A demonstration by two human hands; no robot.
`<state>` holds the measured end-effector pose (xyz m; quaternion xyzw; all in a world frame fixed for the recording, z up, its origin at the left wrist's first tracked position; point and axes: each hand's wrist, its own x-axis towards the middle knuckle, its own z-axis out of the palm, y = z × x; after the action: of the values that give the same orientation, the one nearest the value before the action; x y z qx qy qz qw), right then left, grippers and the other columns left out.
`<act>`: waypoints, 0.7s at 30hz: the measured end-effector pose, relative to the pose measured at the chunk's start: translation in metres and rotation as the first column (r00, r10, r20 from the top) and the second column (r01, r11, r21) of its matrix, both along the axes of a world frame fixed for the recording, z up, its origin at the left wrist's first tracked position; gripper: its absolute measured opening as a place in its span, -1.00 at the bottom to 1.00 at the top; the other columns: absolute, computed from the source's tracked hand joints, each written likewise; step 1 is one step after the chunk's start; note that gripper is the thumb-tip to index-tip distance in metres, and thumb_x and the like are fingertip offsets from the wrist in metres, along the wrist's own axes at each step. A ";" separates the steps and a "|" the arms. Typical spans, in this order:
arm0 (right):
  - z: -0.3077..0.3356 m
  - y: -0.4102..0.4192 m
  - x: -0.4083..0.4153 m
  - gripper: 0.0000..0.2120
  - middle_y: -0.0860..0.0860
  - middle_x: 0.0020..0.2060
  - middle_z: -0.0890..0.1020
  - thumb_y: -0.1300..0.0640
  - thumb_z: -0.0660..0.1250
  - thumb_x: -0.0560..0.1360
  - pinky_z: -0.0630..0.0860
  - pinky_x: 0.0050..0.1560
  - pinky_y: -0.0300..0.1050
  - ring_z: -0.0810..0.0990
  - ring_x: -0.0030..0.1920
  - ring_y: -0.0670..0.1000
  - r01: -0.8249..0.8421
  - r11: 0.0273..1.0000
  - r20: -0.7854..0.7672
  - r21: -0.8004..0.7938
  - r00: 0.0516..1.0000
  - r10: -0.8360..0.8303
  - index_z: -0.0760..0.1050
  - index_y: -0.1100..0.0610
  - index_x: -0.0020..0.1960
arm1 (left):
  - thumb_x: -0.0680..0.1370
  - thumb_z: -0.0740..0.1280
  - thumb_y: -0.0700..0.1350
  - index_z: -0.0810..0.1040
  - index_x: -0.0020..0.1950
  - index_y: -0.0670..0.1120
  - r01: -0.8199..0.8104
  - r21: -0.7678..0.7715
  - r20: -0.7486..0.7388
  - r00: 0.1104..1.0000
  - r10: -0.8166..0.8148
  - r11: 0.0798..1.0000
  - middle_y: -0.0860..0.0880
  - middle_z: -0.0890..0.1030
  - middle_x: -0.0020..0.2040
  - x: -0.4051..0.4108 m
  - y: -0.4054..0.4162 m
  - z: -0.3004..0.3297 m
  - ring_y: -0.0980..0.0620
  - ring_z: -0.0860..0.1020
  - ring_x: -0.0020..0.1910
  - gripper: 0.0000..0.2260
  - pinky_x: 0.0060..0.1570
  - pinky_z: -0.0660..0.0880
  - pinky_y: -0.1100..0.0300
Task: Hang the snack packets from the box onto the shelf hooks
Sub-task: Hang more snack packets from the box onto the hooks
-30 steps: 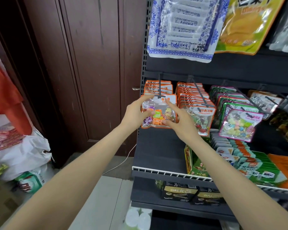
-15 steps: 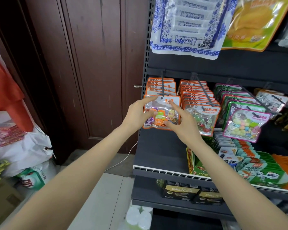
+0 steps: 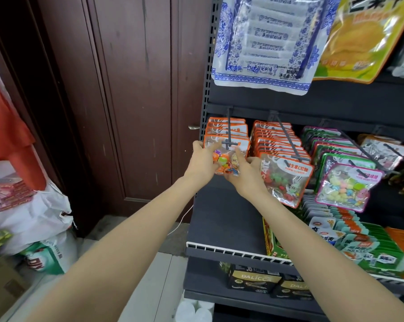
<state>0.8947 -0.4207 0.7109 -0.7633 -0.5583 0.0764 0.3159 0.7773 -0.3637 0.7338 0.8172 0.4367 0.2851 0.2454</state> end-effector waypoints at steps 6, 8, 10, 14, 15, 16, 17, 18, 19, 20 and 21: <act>0.008 -0.024 -0.009 -0.46 0.16 0.32 0.28 0.16 0.27 0.56 0.27 0.30 -0.15 0.32 0.34 0.11 -0.033 0.997 -0.021 0.074 0.999 0.035 0.17 0.11 0.49 | 0.53 0.34 -0.16 0.38 0.35 -0.07 -0.179 0.206 0.016 0.984 0.179 0.962 -0.14 0.30 0.30 -0.013 -0.024 -0.010 -0.12 0.42 0.22 -0.60 0.02 0.49 0.06; 0.008 -0.041 -0.009 -0.55 0.15 0.28 0.38 0.19 0.25 0.57 0.33 0.28 -0.12 0.40 0.29 0.09 -0.023 0.993 -0.017 0.117 1.000 0.025 0.29 0.14 0.44 | 0.53 0.33 -0.13 0.38 0.31 -0.08 -0.209 0.244 0.042 0.978 0.205 0.947 -0.12 0.39 0.21 -0.016 -0.040 -0.015 -0.08 0.45 0.14 -0.64 -0.04 0.49 0.06; 0.006 -0.062 -0.007 -0.63 0.13 0.22 0.49 0.22 0.24 0.56 0.44 0.24 -0.08 0.51 0.18 0.05 -0.003 0.987 -0.045 0.163 0.999 0.010 0.40 0.14 0.36 | 0.56 0.29 -0.11 0.41 0.27 -0.09 -0.145 0.232 0.076 0.988 0.131 0.962 -0.09 0.47 0.13 -0.015 -0.057 -0.022 -0.07 0.47 0.08 -0.71 -0.03 0.50 0.00; -0.006 -0.120 0.010 -0.75 0.04 0.04 0.61 0.21 0.24 0.55 0.49 0.05 -0.17 0.57 -0.04 -0.04 0.056 0.980 -0.020 0.191 0.998 -0.053 0.53 0.12 0.20 | 0.57 0.24 -0.21 0.50 0.18 -0.09 0.081 0.183 0.144 0.984 -0.108 0.980 -0.04 0.49 -0.03 -0.001 -0.103 -0.040 -0.03 0.52 -0.12 -0.80 -0.03 0.47 0.03; -0.012 -0.138 0.018 -0.76 0.03 0.01 0.62 0.20 0.24 0.55 0.49 0.01 -0.17 0.57 -0.05 -0.04 0.086 0.981 -0.016 0.175 0.996 -0.085 0.53 0.11 0.19 | 0.58 0.22 -0.22 0.50 0.18 -0.09 0.132 0.167 0.138 0.978 -0.155 0.977 -0.05 0.47 -0.03 0.007 -0.117 -0.045 -0.02 0.51 -0.14 -0.79 -0.03 0.46 0.08; -0.020 -0.157 0.027 -0.76 0.03 0.01 0.62 0.19 0.24 0.55 0.51 0.01 -0.13 0.57 -0.04 -0.03 0.117 0.982 -0.008 0.150 0.993 -0.117 0.53 0.10 0.19 | 0.58 0.20 -0.23 0.51 0.19 -0.09 0.178 0.142 0.132 0.972 -0.197 0.974 -0.05 0.46 -0.03 0.017 -0.132 -0.051 -0.01 0.50 -0.14 -0.79 -0.04 0.44 0.12; -0.030 -0.177 0.038 -0.76 0.03 0.01 0.62 0.18 0.24 0.55 0.53 0.01 -0.08 0.58 -0.03 -0.02 0.146 0.983 0.010 0.115 0.989 -0.148 0.53 0.10 0.20 | 0.59 0.19 -0.23 0.51 0.19 -0.09 0.220 0.114 0.127 0.964 -0.234 0.969 -0.05 0.46 -0.02 0.028 -0.147 -0.058 0.00 0.50 -0.14 -0.78 -0.05 0.43 0.15; -0.041 -0.198 0.049 -0.76 0.04 0.02 0.61 0.18 0.23 0.56 0.54 0.02 -0.03 0.58 -0.02 0.00 0.175 0.982 0.035 0.071 0.983 -0.178 0.53 0.10 0.20 | 0.58 0.19 -0.24 0.51 0.18 -0.10 0.260 0.080 0.122 0.956 -0.268 0.962 -0.05 0.47 -0.01 0.041 -0.164 -0.066 0.01 0.49 -0.13 -0.78 -0.05 0.42 0.16; -0.054 -0.219 0.062 -0.75 0.05 0.04 0.60 0.17 0.23 0.56 0.55 0.02 0.01 0.58 0.00 0.03 0.204 0.979 0.059 0.023 0.977 -0.205 0.52 0.10 0.21 | 0.58 0.19 -0.24 0.51 0.18 -0.10 0.299 0.047 0.115 0.946 -0.303 0.953 -0.05 0.48 0.00 0.056 -0.180 -0.075 0.02 0.49 -0.13 -0.79 -0.06 0.42 0.19; -0.068 -0.241 0.075 -0.75 0.06 0.04 0.59 0.17 0.23 0.56 0.55 0.02 0.03 0.58 0.01 0.05 0.236 0.971 0.077 -0.029 0.969 -0.234 0.52 0.10 0.22 | 0.58 0.20 -0.24 0.52 0.17 -0.12 0.339 0.012 0.112 0.934 -0.338 0.941 -0.04 0.49 0.01 0.071 -0.199 -0.083 0.04 0.49 -0.12 -0.79 -0.07 0.40 0.23; -0.082 -0.264 0.088 -0.75 0.08 0.04 0.59 0.17 0.24 0.55 0.55 0.01 0.05 0.58 0.02 0.07 0.270 0.959 0.080 -0.086 0.961 -0.263 0.52 0.11 0.21 | 0.58 0.20 -0.25 0.53 0.17 -0.13 0.379 -0.025 0.114 0.920 -0.374 0.925 -0.04 0.50 0.02 0.087 -0.218 -0.093 0.06 0.48 -0.11 -0.80 -0.09 0.37 0.30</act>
<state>0.9830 -0.6844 0.6285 -0.8480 -0.4564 0.0341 0.2673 0.8645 -0.5818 0.6412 0.8636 0.2641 0.2657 0.3375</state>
